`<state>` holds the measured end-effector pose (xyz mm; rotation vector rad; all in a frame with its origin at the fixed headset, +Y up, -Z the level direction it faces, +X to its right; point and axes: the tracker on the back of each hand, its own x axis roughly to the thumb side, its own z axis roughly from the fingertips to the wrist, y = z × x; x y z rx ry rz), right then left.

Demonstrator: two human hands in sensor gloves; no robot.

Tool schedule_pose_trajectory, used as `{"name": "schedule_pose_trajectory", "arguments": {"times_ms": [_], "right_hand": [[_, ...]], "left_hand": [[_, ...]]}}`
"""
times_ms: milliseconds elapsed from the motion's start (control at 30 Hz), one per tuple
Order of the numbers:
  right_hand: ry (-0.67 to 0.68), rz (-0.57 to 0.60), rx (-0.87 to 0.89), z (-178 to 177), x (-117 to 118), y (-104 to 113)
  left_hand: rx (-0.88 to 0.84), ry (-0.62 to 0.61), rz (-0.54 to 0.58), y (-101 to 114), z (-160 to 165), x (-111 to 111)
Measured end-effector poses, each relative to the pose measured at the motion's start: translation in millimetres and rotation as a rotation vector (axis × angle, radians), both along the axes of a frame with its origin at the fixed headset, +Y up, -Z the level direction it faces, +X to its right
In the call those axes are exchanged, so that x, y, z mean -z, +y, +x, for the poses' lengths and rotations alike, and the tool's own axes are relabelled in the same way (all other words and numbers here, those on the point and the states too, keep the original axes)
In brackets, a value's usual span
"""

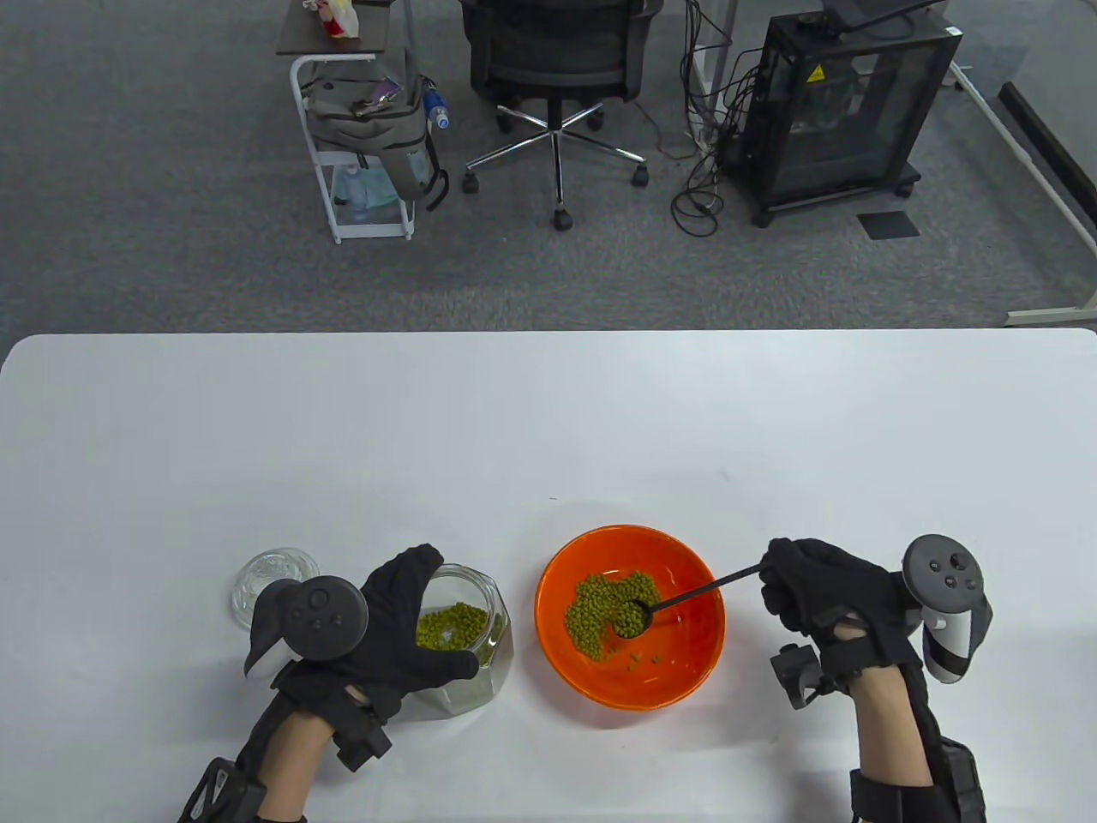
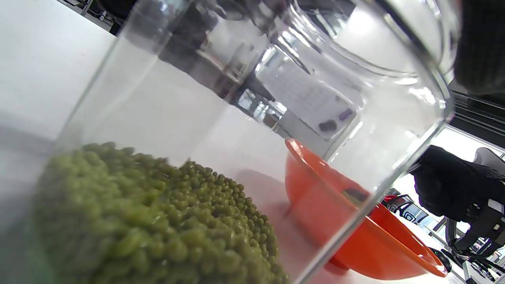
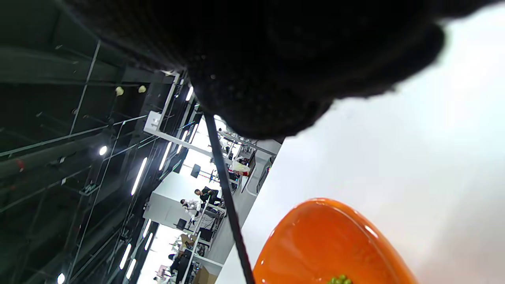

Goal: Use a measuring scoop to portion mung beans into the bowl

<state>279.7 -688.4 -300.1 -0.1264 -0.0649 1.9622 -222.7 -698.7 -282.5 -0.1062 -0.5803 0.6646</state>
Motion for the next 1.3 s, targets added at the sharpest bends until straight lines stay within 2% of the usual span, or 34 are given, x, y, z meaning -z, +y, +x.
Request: {"name": "schedule_pose_trajectory", "arguments": {"times_ms": [200, 300, 433, 533, 700, 1000, 1167, 1300], "right_hand": [[0.038, 0.089, -0.083, -13, -5, 11], [0.093, 0.208, -0.121, -22, -9, 22], [0.130, 0.370, -0.298, -36, -22, 41], [0.138, 0.429, -0.386, -43, -28, 48], [0.270, 0.590, -0.464, -61, -40, 58], [0.346, 0.805, -0.757, -96, -69, 71], [0.308, 0.907, -0.701, -91, -73, 72], [0.208, 0.897, -0.579, -74, -66, 70]], "left_hand": [[0.002, 0.000, 0.001, 0, 0, 0], [0.001, 0.000, 0.001, 0, 0, 0], [-0.001, 0.000, 0.001, 0, 0, 0], [-0.001, 0.000, 0.001, 0, 0, 0], [-0.001, 0.000, 0.002, 0, 0, 0], [0.003, 0.000, 0.004, 0, 0, 0], [0.006, 0.002, 0.005, 0, 0, 0], [0.006, 0.002, 0.005, 0, 0, 0]]}}
